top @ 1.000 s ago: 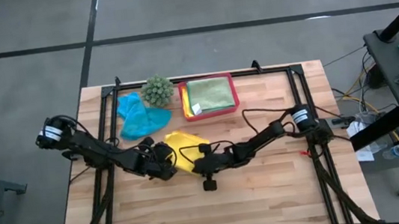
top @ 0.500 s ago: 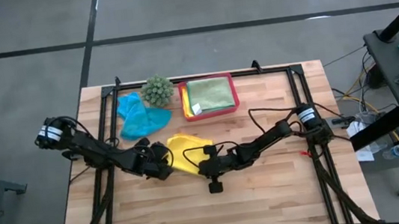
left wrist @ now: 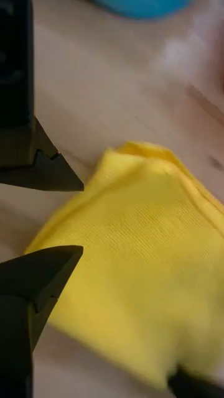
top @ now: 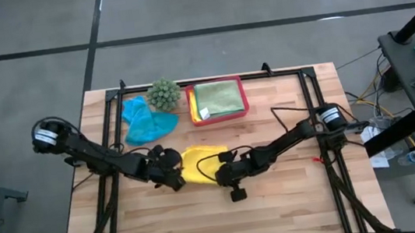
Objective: Fold microfiber towels
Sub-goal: Fold the yellow microfiber towel
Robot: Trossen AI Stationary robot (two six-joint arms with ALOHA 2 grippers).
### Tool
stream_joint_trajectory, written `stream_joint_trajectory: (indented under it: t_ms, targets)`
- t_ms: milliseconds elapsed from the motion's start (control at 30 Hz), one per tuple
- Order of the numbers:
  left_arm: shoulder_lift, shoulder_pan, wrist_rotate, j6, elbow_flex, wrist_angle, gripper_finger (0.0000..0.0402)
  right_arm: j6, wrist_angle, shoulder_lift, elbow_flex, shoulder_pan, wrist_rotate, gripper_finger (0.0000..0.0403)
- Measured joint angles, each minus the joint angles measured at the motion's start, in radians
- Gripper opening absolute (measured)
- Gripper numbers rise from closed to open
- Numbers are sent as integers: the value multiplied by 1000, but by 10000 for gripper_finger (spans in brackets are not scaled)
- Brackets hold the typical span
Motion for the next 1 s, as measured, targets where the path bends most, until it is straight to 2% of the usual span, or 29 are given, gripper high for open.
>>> stream_joint_trajectory:
  t_ms: [133, 333, 467, 733, 867, 1000]
  targets:
    - [1, -19, 2, 34, 38, 66, 136, -29, -41, -51, -9, 3, 2, 8]
    - [66, -43, -3, 191, 57, 418, 136, -13, -21, -97, -18, 6, 39, 8]
    - [162, -43, -10, 255, 59, 569, 136, -3, 37, -94, -25, 12, 45, 8]
    - [355, -40, 25, 216, 110, 572, 136, 52, 95, -86, -64, 13, 54, 8]
    - [389, -39, 53, 185, 114, 561, 136, 77, 113, -80, -94, 13, 54, 8]
    - [386, -39, 58, 131, 114, 477, 136, 97, 113, -66, -121, 13, 53, 8]
